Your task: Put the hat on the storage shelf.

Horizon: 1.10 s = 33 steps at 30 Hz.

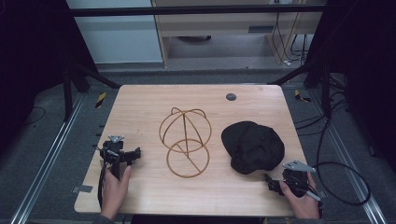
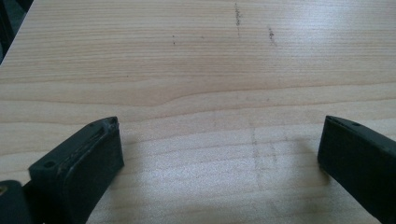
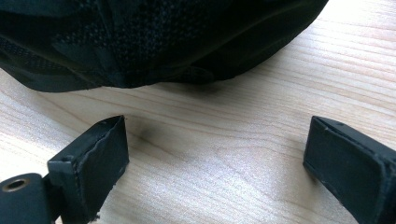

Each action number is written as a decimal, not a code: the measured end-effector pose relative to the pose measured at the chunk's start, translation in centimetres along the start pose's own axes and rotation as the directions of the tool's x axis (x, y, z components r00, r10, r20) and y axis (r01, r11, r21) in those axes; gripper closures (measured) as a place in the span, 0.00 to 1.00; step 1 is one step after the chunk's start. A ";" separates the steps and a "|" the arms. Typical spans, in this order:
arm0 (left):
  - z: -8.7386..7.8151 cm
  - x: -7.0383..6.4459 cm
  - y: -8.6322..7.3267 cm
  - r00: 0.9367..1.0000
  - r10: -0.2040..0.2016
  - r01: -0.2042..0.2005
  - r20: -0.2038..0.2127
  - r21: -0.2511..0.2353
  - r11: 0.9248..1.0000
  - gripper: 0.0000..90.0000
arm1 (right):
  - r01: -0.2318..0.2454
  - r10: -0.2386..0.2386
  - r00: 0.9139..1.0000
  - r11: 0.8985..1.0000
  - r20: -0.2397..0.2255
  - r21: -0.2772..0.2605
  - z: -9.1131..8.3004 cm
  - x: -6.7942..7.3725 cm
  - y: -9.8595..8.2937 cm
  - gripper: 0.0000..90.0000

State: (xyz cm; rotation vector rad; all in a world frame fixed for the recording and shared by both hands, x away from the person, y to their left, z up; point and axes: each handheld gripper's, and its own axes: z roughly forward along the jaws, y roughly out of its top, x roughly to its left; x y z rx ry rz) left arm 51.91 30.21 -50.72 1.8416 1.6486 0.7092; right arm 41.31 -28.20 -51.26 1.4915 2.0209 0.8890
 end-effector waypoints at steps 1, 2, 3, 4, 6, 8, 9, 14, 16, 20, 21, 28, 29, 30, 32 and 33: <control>0.0 0.0 0.0 1.000 -0.001 0.001 -0.001 0.000 1.000 0.00 | 0.005 -0.005 1.000 1.000 0.003 -0.001 0.0 0.0 0.0 0.07; 0.0 0.0 0.0 1.000 -0.001 0.001 -0.001 0.000 1.000 0.00 | 0.005 -0.005 1.000 1.000 0.003 -0.001 0.0 0.0 0.0 0.07; 0.0 0.0 0.0 1.000 -0.001 0.001 -0.002 0.000 1.000 0.00 | -0.003 0.003 1.000 1.000 0.002 0.001 0.0 0.0 0.0 0.07; 0.0 0.0 0.0 1.000 -0.001 0.001 -0.002 0.000 1.000 0.00 | -0.005 0.005 1.000 1.000 0.006 0.001 0.0 0.1 0.0 0.07; 0.0 0.0 0.0 1.000 -0.001 0.001 -0.001 0.000 1.000 0.00 | -0.012 0.012 1.000 1.000 0.008 0.001 0.0 0.1 0.0 0.07; 0.0 0.0 0.0 1.000 -0.002 0.002 -0.001 0.000 1.000 0.00 | -0.012 0.012 1.000 1.000 0.009 0.001 0.0 0.1 0.0 0.07; 0.0 0.0 0.0 1.000 0.000 0.000 0.001 0.000 1.000 0.00 | -0.012 0.012 1.000 1.000 0.009 0.001 0.0 0.1 0.0 0.07; 0.0 0.0 0.0 1.000 0.004 -0.004 0.004 0.001 1.000 0.00 | -0.010 0.010 1.000 1.000 0.011 0.000 0.0 0.2 0.0 0.07; 0.0 0.1 0.0 1.000 0.005 -0.005 0.006 0.001 1.000 0.00 | -0.005 0.005 1.000 1.000 0.005 0.004 -0.1 0.1 0.0 0.08; -0.1 0.1 -0.1 1.000 0.008 -0.008 0.009 0.001 1.000 0.00 | 0.003 -0.003 1.000 1.000 -0.007 0.011 -0.7 0.2 0.2 0.09; -0.1 0.1 -0.1 1.000 0.008 -0.008 0.009 0.001 1.000 0.00 | 0.003 -0.003 1.000 1.000 -0.007 0.011 -0.7 0.2 0.2 0.09; -0.3 0.0 -0.3 1.000 0.009 -0.009 0.010 0.000 1.000 0.00 | 0.052 -0.052 0.998 0.999 0.019 0.005 -3.8 0.8 1.5 0.09; -0.3 0.0 -0.3 1.000 0.009 -0.009 0.010 0.000 1.000 0.00 | 0.051 -0.051 0.999 0.999 0.020 0.006 -4.3 0.7 1.8 0.09; -0.3 0.0 -0.3 1.000 0.009 -0.009 0.010 0.000 1.000 0.00 | 0.055 -0.055 0.998 0.998 0.020 0.011 -4.6 0.6 2.2 0.10; -0.3 0.0 -0.3 1.000 0.010 -0.010 0.012 0.000 1.000 0.00 | 0.050 -0.050 0.999 0.998 0.019 0.024 -5.3 0.5 2.9 0.10; -0.3 0.0 -0.3 1.000 0.011 -0.011 0.012 0.000 1.000 0.00 | 0.052 -0.052 0.999 0.998 0.015 0.027 -5.7 0.5 3.4 0.11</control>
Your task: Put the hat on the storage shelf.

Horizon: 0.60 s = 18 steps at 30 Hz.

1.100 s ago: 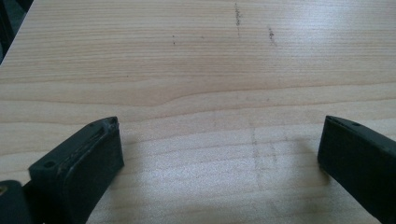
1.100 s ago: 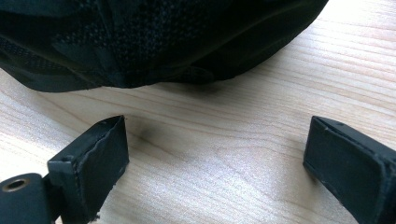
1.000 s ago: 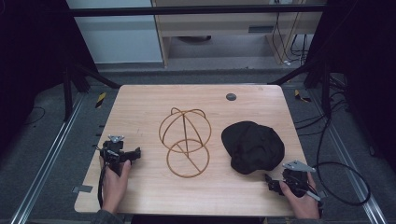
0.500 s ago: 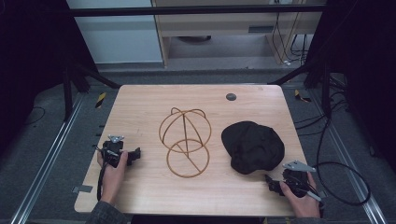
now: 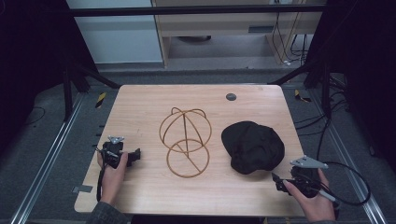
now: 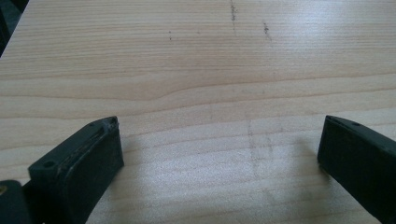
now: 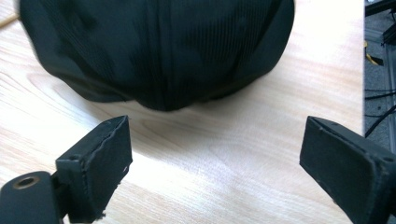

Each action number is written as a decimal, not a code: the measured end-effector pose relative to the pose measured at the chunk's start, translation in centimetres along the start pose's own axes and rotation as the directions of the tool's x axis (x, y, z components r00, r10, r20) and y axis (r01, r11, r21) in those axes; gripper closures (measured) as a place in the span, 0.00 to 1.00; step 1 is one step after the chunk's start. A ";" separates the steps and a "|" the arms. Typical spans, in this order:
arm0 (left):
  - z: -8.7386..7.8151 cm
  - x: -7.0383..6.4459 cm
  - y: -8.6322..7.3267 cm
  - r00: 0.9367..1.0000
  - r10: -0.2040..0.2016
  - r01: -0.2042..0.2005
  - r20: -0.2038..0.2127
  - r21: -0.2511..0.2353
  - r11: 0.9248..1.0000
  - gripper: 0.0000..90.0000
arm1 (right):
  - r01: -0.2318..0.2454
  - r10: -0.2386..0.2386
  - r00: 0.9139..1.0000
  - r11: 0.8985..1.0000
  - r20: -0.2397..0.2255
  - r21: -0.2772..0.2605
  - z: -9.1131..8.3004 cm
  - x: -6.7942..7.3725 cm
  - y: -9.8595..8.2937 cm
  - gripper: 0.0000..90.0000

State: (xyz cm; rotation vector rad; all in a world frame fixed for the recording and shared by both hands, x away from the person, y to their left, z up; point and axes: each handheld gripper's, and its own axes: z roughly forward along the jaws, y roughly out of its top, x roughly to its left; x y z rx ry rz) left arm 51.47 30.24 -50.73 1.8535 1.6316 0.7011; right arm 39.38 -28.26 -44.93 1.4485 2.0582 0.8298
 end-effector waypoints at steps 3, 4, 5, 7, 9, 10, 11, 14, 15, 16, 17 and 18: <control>-0.1 0.0 -0.1 1.000 0.000 0.000 0.002 -0.001 1.000 0.00 | 0.016 -0.017 1.000 1.000 -0.009 -0.001 -1.1 0.1 1.6 0.12; -0.1 0.0 -0.1 1.000 0.000 0.000 0.002 -0.001 1.000 0.00 | 0.016 -0.017 1.000 1.000 -0.009 -0.001 -1.1 0.1 1.6 0.12; -0.1 -0.1 -0.1 1.000 0.001 -0.001 0.002 0.000 1.000 0.00 | 0.022 -0.022 1.000 1.000 -0.010 0.002 -1.3 0.1 1.9 0.12; -0.2 -0.2 -0.2 1.000 0.002 -0.002 0.002 0.000 1.000 0.00 | 0.034 -0.033 0.999 0.999 -0.032 0.034 -1.7 0.2 3.3 0.13; -0.2 -0.2 -0.2 1.000 0.001 -0.001 0.002 -0.001 1.000 0.00 | 0.045 -0.044 0.998 0.998 -0.036 0.044 -1.8 0.2 3.7 0.13; -0.2 -0.2 -0.2 1.000 0.000 0.000 0.003 -0.002 1.000 0.00 | 0.059 -0.057 0.997 0.997 -0.044 0.049 -2.0 0.3 4.6 0.13; -0.2 -0.2 -0.2 1.000 0.001 -0.001 0.003 -0.002 1.000 0.00 | 0.065 -0.063 0.997 0.997 -0.050 0.050 -2.1 0.3 5.0 0.13; -0.2 -0.2 -0.3 1.000 0.006 -0.006 0.004 -0.001 1.000 0.00 | 0.071 -0.068 0.995 0.996 -0.068 0.052 -2.1 0.4 5.7 0.13; -0.3 -0.3 -0.3 1.000 0.006 -0.006 0.007 -0.002 1.000 0.00 | 0.074 -0.070 0.995 0.996 -0.075 0.055 -2.0 0.5 6.1 0.13; -0.3 -0.3 -0.3 1.000 0.010 -0.010 0.009 0.000 1.000 0.00 | 0.077 -0.072 0.994 0.995 -0.084 0.058 -2.0 0.5 6.6 0.14; -0.3 -0.4 -0.4 1.000 0.009 -0.009 0.011 -0.002 1.000 0.00 | 0.086 -0.080 0.992 0.994 -0.095 0.064 -1.8 0.4 7.5 0.14; -0.3 -0.4 -0.4 1.000 0.011 -0.011 0.011 -0.002 1.000 0.00 | 0.088 -0.081 0.992 0.994 -0.099 0.071 -1.7 0.3 8.0 0.15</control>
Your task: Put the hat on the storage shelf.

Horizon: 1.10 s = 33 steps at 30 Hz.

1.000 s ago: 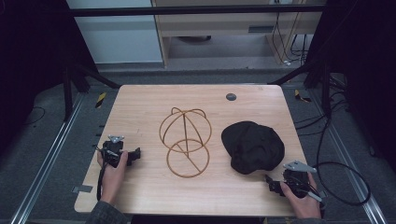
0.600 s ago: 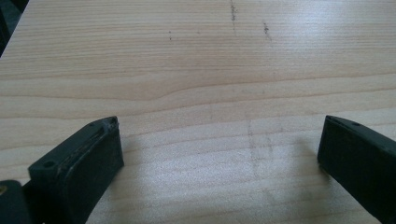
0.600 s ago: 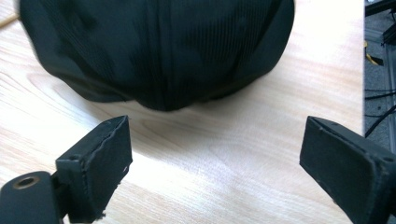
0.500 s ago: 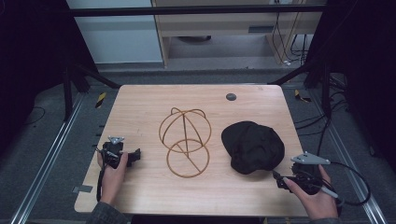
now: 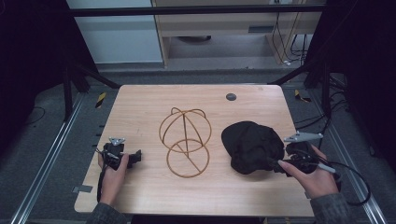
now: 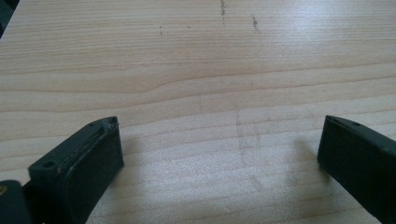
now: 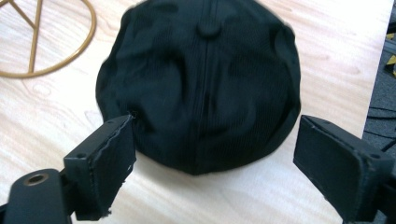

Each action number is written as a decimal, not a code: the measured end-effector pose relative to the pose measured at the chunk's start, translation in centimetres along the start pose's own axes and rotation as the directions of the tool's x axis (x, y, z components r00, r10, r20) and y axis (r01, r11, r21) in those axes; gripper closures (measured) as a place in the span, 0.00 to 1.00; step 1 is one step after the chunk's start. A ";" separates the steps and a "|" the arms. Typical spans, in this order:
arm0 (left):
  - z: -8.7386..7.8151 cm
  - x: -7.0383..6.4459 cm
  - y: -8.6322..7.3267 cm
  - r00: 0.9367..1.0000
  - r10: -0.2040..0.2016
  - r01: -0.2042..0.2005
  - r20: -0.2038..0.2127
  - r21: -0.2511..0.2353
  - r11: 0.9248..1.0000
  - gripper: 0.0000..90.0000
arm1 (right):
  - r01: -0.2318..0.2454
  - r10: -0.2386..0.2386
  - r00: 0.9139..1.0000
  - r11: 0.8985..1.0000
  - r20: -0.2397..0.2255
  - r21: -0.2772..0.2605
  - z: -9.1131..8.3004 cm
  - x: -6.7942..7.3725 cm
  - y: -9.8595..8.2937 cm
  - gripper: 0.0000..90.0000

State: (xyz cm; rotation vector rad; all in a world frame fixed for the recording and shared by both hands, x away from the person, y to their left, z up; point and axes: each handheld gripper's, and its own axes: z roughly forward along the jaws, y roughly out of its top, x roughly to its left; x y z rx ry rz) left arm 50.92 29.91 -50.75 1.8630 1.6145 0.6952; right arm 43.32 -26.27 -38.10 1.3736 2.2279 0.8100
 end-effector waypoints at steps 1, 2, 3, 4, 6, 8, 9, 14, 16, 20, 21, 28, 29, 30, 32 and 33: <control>0.0 0.0 0.0 1.000 0.000 0.000 0.000 0.000 1.000 0.00 | 0.000 0.000 1.000 1.000 -0.001 0.001 0.2 -0.1 0.3 0.15; 0.0 0.0 0.0 1.000 0.000 0.000 0.000 0.000 1.000 0.00 | -0.014 0.014 1.000 1.000 -0.020 0.012 0.4 -0.3 0.8 0.15; 0.0 0.0 0.0 1.000 0.001 -0.001 0.001 0.000 1.000 0.00 | -0.028 0.029 0.999 0.999 -0.041 0.020 0.8 -0.6 1.3 0.14; 0.0 0.0 0.0 1.000 0.003 -0.003 0.002 0.002 1.000 0.00 | -0.037 0.038 0.998 0.999 -0.053 0.022 1.0 -0.7 1.7 0.13; 0.0 0.0 0.0 1.000 0.003 -0.003 0.002 0.002 1.000 0.00 | -0.042 0.044 0.997 0.999 -0.060 0.033 1.4 -0.9 2.6 0.11; 0.0 0.0 0.1 1.000 0.007 -0.007 0.006 0.001 1.000 0.00 | -0.026 0.028 0.998 0.999 -0.056 0.037 1.8 -0.9 3.5 0.10; 0.1 0.0 0.1 1.000 0.009 -0.009 0.008 0.000 1.000 0.00 | -0.025 0.027 0.998 0.999 -0.058 0.038 1.9 -0.9 3.8 0.09; 0.1 -0.1 0.1 1.000 0.007 -0.007 0.007 -0.001 1.000 0.00 | -0.033 0.037 0.997 0.998 -0.075 0.055 3.0 -0.8 4.6 0.10; 0.1 -0.1 0.1 1.000 0.009 -0.009 0.007 0.001 1.000 0.00 | -0.031 0.035 0.996 0.998 -0.079 0.062 3.2 -0.7 4.7 0.10; 0.1 -0.1 0.1 1.000 0.007 -0.007 0.007 -0.001 1.000 0.00 | -0.042 0.048 0.997 0.994 -0.065 0.100 4.8 -0.9 4.5 0.11; 0.1 -0.1 0.1 1.000 0.008 -0.008 0.007 0.000 1.000 0.00 | -0.043 0.050 0.997 0.993 -0.062 0.111 5.2 -1.0 4.4 0.12; 0.1 -0.1 0.1 1.000 0.010 -0.010 0.007 0.001 1.000 0.00 | -0.074 0.084 0.994 0.987 -0.064 0.142 6.7 -1.2 3.7 0.22; 0.1 -0.1 0.1 1.000 0.008 -0.008 0.007 -0.001 1.000 0.00 | -0.075 0.085 0.994 0.987 -0.069 0.143 6.7 -1.2 3.6 0.26; 0.1 -0.1 0.1 1.000 0.008 -0.008 0.006 0.000 1.000 0.00 | -0.075 0.085 0.994 0.987 -0.071 0.144 6.7 -1.2 3.6 0.30; 0.1 -0.1 0.1 1.000 0.010 -0.010 0.006 0.002 1.000 0.00 | -0.077 0.089 0.993 0.987 -0.076 0.143 6.7 -1.3 3.6 0.37; 0.1 -0.1 0.1 1.000 0.010 -0.010 0.006 0.002 1.000 0.00 | -0.074 0.086 0.993 0.987 -0.080 0.142 6.7 -1.3 3.5 0.45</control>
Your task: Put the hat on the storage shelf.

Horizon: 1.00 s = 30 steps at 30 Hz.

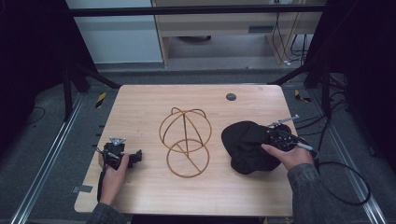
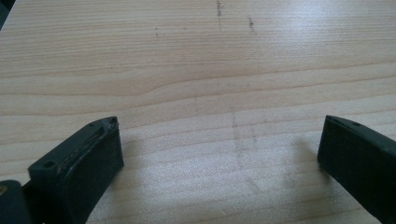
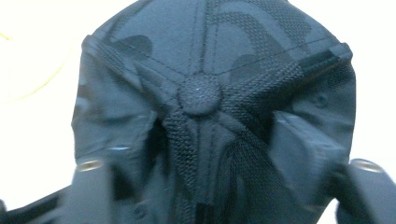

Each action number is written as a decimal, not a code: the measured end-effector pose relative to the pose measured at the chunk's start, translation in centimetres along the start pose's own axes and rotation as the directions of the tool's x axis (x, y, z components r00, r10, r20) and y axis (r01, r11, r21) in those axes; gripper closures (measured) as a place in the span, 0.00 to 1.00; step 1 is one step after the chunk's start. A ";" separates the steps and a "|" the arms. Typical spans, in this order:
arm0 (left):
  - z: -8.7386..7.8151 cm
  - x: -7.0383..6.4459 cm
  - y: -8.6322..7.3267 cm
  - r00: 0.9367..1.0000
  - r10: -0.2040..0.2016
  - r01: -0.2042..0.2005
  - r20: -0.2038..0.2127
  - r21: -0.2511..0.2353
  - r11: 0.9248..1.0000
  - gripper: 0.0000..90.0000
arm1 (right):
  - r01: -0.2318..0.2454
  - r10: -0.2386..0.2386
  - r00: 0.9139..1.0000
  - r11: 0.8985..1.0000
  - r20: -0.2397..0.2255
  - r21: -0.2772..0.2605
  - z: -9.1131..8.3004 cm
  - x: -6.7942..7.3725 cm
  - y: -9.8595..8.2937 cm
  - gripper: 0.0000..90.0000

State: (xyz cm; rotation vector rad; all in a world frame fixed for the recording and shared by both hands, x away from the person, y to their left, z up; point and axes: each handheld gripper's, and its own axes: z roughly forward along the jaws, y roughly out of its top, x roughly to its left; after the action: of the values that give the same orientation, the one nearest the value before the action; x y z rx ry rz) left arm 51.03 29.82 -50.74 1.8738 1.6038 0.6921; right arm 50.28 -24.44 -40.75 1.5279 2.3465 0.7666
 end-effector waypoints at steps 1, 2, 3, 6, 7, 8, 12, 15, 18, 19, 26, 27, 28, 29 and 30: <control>0.0 0.0 0.0 1.000 0.000 0.000 0.000 0.000 1.000 0.00 | -0.004 0.004 1.000 1.000 -0.009 -0.002 0.0 0.0 0.0 0.50; 0.0 0.0 0.0 1.000 -0.001 0.001 0.000 -0.001 1.000 0.00 | -0.002 0.002 1.000 1.000 -0.011 0.000 0.0 -0.1 0.0 0.55; 0.0 0.0 0.0 1.000 -0.001 0.001 0.000 -0.001 1.000 0.00 | -0.002 0.002 1.000 1.000 -0.011 0.000 0.0 -0.1 0.0 0.55; 0.0 -0.1 0.0 1.000 -0.003 0.003 0.000 -0.003 1.000 0.00 | 0.007 -0.007 0.999 1.000 -0.033 0.000 0.1 -0.2 0.1 0.81; 0.0 -0.1 0.0 1.000 -0.003 0.003 0.000 -0.003 1.000 0.00 | 0.007 -0.007 0.999 1.000 -0.033 0.000 0.1 -0.2 0.1 0.81; 0.0 -0.1 0.0 1.000 -0.003 0.003 0.000 -0.003 1.000 0.00 | 0.013 -0.013 0.999 1.000 -0.040 -0.008 0.1 -0.4 0.2 0.86; 0.0 -0.1 0.0 1.000 -0.003 0.003 0.000 -0.003 1.000 0.00 | 0.019 -0.019 0.998 1.000 -0.056 -0.007 0.1 -0.6 0.5 0.92; 0.0 -0.1 0.0 1.000 -0.003 0.003 0.000 -0.003 1.000 0.00 | 0.025 -0.026 0.997 1.000 -0.070 -0.007 -0.1 -0.6 0.9 0.94; 0.0 -0.1 0.0 1.000 -0.003 0.003 0.000 -0.003 1.000 0.00 | 0.035 -0.034 0.997 0.999 -0.076 0.005 -0.2 -0.5 1.5 0.95; 0.0 -0.1 0.0 1.000 -0.002 0.002 0.000 -0.003 1.000 0.00 | 0.037 -0.036 0.996 0.999 -0.084 0.009 -0.2 -0.5 1.7 0.95; 0.0 -0.1 0.0 1.000 -0.002 0.002 0.002 -0.003 1.000 0.00 | 0.032 -0.028 0.994 0.999 -0.104 0.037 -0.8 -0.5 3.5 0.96; 0.0 -0.1 0.0 1.000 -0.001 0.001 0.002 -0.002 1.000 0.00 | 0.034 -0.030 0.994 0.999 -0.106 0.038 -0.9 -0.5 3.7 0.96; 0.0 -0.1 0.0 1.000 -0.002 0.002 0.002 -0.003 1.000 0.00 | 0.028 -0.024 0.993 0.999 -0.112 0.038 -1.0 -0.4 3.9 0.96; 0.0 -0.1 0.0 1.000 -0.002 0.002 0.002 -0.003 1.000 0.00 | 0.028 -0.024 0.993 0.999 -0.112 0.038 -1.0 -0.4 3.9 0.96; 0.0 -0.1 0.0 1.000 -0.001 0.001 0.002 -0.003 1.000 0.00 | 0.025 -0.021 0.993 0.999 -0.117 0.035 -1.3 -0.4 4.3 0.96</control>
State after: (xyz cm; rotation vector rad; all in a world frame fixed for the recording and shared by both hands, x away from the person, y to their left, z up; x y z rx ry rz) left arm 51.05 29.73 -50.76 1.8707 1.6020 0.6912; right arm 53.23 -23.82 -37.33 1.5055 2.4701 0.8332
